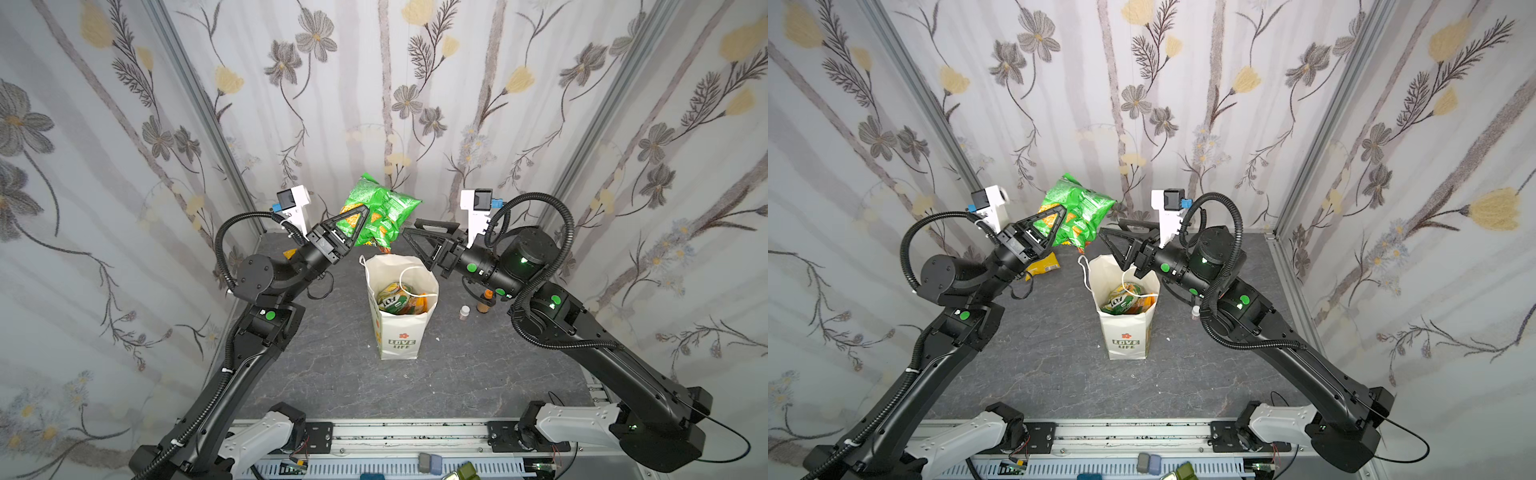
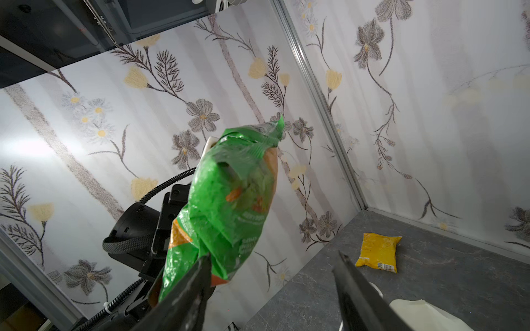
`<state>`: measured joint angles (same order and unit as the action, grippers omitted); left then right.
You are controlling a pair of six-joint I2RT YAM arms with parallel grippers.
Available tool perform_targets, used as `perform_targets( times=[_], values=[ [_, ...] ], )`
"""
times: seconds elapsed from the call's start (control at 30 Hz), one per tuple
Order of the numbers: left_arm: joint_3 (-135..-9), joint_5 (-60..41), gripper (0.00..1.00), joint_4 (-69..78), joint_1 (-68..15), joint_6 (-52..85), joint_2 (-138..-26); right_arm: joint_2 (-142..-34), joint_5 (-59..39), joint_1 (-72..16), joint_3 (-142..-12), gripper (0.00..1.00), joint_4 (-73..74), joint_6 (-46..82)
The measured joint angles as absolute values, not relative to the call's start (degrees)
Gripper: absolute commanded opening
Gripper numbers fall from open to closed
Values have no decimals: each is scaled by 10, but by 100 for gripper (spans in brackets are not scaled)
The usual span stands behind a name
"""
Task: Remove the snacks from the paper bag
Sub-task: 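Lower the green chip bag beside the yellow packet with left gripper while right withdraws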
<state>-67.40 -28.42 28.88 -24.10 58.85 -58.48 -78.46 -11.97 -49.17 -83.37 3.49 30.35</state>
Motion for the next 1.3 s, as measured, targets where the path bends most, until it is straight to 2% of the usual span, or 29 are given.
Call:
perform_targets(
  times=[0.13,0.2,0.43,0.6,0.93,1.3],
  values=[
    [-686,-272,2,218,-206,504,-580,-766,-116,-490,-809,96,42,295],
    [-685,-256,2,188,-185,474,-579,-758,-116,-488,-796,99,50,290],
    [-639,-181,1,156,-118,398,-584,-747,-116,-482,-769,99,53,289],
    [-590,-148,0,165,-70,391,-630,-751,-121,-481,-769,99,52,289],
    [-556,-140,0,222,-7,440,-793,-754,-121,-479,-767,99,37,295],
    [-668,-168,0,269,9,454,-1018,-753,-116,-479,-765,99,18,295]
  ],
)
